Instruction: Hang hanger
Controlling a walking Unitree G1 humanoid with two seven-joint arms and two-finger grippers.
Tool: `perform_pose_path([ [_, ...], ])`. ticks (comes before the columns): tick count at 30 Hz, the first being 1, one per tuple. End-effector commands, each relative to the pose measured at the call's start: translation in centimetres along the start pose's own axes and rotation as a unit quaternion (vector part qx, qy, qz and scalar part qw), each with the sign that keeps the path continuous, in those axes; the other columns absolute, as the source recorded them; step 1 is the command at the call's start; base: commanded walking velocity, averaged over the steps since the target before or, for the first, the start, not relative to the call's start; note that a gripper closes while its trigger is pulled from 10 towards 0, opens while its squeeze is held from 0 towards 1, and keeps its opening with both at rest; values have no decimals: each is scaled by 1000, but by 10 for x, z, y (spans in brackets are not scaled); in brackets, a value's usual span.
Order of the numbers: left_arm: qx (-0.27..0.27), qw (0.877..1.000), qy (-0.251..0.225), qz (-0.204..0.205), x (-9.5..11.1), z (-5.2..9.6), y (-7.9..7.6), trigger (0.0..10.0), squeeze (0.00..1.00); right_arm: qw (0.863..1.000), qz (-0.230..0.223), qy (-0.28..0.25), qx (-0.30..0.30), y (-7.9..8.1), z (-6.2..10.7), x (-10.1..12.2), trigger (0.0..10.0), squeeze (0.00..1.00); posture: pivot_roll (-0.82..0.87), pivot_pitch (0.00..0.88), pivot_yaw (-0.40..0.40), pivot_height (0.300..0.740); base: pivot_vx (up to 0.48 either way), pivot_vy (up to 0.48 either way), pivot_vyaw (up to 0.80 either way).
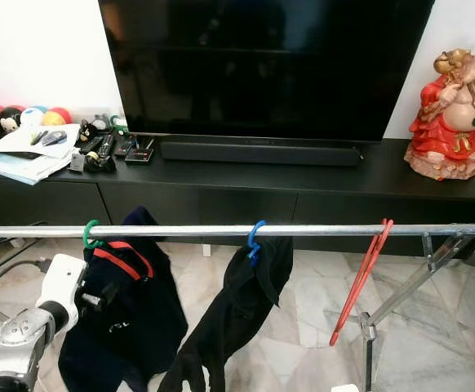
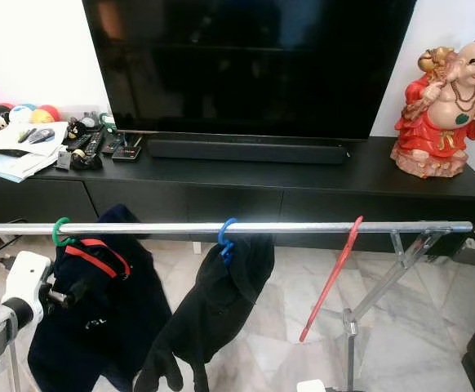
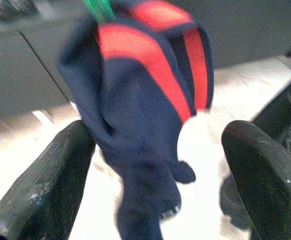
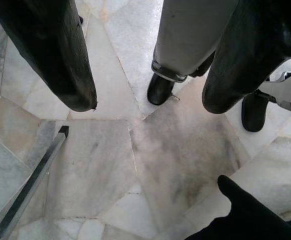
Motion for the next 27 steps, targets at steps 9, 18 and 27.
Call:
perform_pose_path([
  [9, 48, 998, -39, -8, 19, -14, -4, 10000, 0, 1000, 1, -6, 11, 17, -2, 8, 10000, 0, 117, 0, -4, 740, 0, 0, 0],
  [18, 89, 995, 20, -25, 0, -30, -28, 1922, 0, 1000, -3, 8, -4, -11, 3, -12, 10000, 0, 117, 0, -1, 740, 0, 0, 0],
  [27, 126, 991, 14, -44, 8, -37, -30, 0, 0, 1000, -7, 11, -1, -8, 4, -18, 10000, 0, 118, 0, 5, 740, 0, 0, 0],
])
Point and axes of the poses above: a point about 5 cm out from each wrist's last joint towards the gripper, its own z axis pointing back from the gripper into the wrist, its own x axis along the axis of the wrist's last joint, y = z × x, the point moved 3 cm from there along -z, pointing out of the wrist towards the gripper, and after that the axes turned 4 degrees about z, right-handed, at the moved point
